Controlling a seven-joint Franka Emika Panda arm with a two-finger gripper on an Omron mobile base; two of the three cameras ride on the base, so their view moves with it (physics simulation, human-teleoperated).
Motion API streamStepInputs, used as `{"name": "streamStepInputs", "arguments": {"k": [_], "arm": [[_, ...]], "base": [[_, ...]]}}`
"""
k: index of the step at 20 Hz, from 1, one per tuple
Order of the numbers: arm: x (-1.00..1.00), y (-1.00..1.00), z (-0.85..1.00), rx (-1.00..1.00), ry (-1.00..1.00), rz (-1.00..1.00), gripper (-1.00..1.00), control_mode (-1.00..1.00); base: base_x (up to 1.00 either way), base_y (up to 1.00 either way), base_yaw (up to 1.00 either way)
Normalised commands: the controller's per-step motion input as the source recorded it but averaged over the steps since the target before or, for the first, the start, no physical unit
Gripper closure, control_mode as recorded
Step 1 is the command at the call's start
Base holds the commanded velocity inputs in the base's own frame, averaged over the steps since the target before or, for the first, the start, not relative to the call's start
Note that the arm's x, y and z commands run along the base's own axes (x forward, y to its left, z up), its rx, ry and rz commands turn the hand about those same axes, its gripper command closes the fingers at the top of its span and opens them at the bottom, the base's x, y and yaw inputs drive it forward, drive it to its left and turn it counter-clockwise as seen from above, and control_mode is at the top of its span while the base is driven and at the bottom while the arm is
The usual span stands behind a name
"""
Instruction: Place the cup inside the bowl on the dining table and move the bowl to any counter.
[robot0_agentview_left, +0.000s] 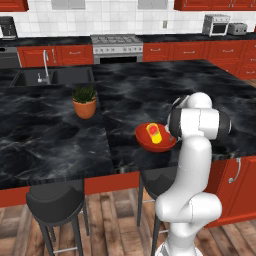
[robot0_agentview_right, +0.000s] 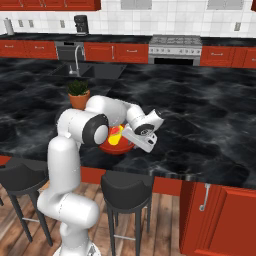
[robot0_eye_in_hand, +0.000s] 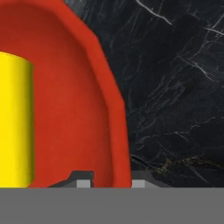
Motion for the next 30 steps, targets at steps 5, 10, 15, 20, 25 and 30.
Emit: {"name": "streamStepInputs", "arguments": {"k": [5,10,15,20,25,30], "arm": [[-0.14,0.00,0.27,0.00,0.00,0.00,1.00,-1.00],[-0.21,0.00,0.42,0.00,0.00,0.00,1.00,-1.00],[-0.18,0.00,0.50,0.00,0.00,0.00,1.00,-1.00],[-0.09,0.00,0.39,0.00,0.00,0.00,1.00,-1.00],[-0.17,0.00,0.35,0.00,0.00,0.00,1.00,-1.00],[-0.33,0.00,0.28,0.00,0.00,0.00,1.00,-1.00]], "base": [[0.00,0.00,0.00],[0.00,0.00,0.00],[0.00,0.00,0.00],[0.00,0.00,0.00],[0.00,0.00,0.00],[0.00,0.00,0.00]]}}
